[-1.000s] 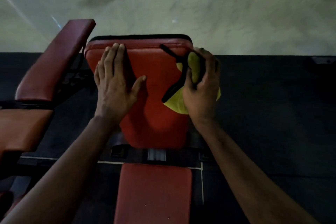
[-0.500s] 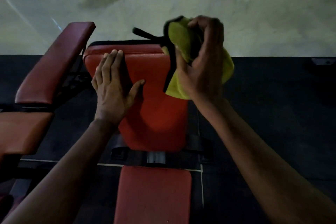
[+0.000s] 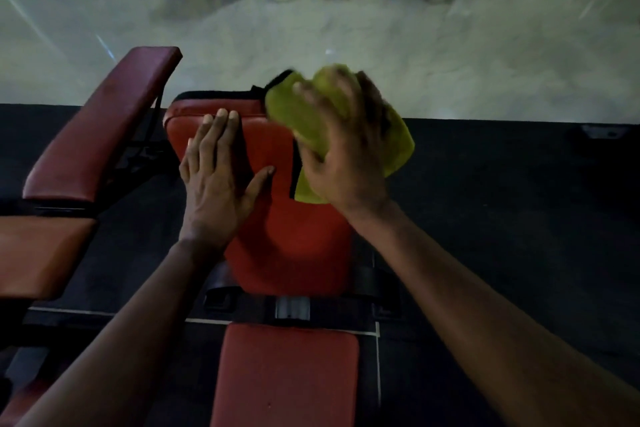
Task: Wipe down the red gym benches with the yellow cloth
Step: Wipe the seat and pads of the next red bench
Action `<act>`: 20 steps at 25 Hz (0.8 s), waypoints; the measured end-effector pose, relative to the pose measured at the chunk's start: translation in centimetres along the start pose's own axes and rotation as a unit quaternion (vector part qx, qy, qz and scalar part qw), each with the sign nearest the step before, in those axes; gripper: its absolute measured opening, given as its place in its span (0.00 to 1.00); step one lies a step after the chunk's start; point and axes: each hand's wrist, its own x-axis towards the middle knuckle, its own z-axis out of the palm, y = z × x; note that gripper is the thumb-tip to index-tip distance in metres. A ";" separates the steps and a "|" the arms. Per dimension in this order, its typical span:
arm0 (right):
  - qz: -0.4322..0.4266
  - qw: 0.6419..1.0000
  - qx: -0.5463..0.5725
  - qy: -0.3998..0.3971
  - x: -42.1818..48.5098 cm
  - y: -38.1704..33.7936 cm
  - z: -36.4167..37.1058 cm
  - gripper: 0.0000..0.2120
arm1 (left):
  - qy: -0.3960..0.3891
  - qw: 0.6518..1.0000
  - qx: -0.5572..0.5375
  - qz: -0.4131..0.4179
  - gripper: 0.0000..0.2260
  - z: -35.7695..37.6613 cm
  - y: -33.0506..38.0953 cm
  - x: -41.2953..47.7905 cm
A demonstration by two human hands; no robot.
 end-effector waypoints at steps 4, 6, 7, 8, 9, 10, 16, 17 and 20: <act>-0.081 0.994 -0.043 -0.067 -0.7 1.7 0.0 0.26 | -0.010 1.000 0.002 0.011 0.38 -0.3 -0.4 0.0; -0.025 0.999 0.001 -0.032 -1.5 2.8 -0.6 0.27 | -0.014 1.000 0.005 0.023 0.38 -0.5 -0.7 -0.1; 0.004 0.999 0.035 -0.010 -2.3 2.9 -0.7 0.27 | -0.018 0.999 0.008 0.027 0.38 -0.7 -0.9 -0.2; 0.023 0.998 0.061 0.006 -3.1 2.6 -0.6 0.27 | -0.022 0.999 0.012 0.028 0.37 -0.9 -1.2 -0.4; 0.033 0.997 0.069 0.012 -3.7 2.2 -0.4 0.28 | -0.028 0.999 0.016 0.026 0.37 -1.0 -1.6 -0.8; 0.037 0.997 0.061 0.010 -3.9 1.7 -0.3 0.29 | -0.034 0.999 0.024 0.023 0.37 -1.2 -2.0 -1.4; -0.094 0.992 -0.060 -0.061 0.4 -3.0 1.0 0.25 | -0.085 0.996 0.040 0.006 0.36 -1.1 -3.8 -4.8; -0.129 0.986 -0.073 -0.071 0.5 -3.8 1.6 0.24 | -0.088 0.996 0.035 0.004 0.36 -1.0 -3.7 -4.8; -0.169 0.980 -0.087 -0.064 -0.2 -3.9 2.4 0.23 | -0.100 0.995 0.010 -0.028 0.37 -1.0 -2.7 -5.0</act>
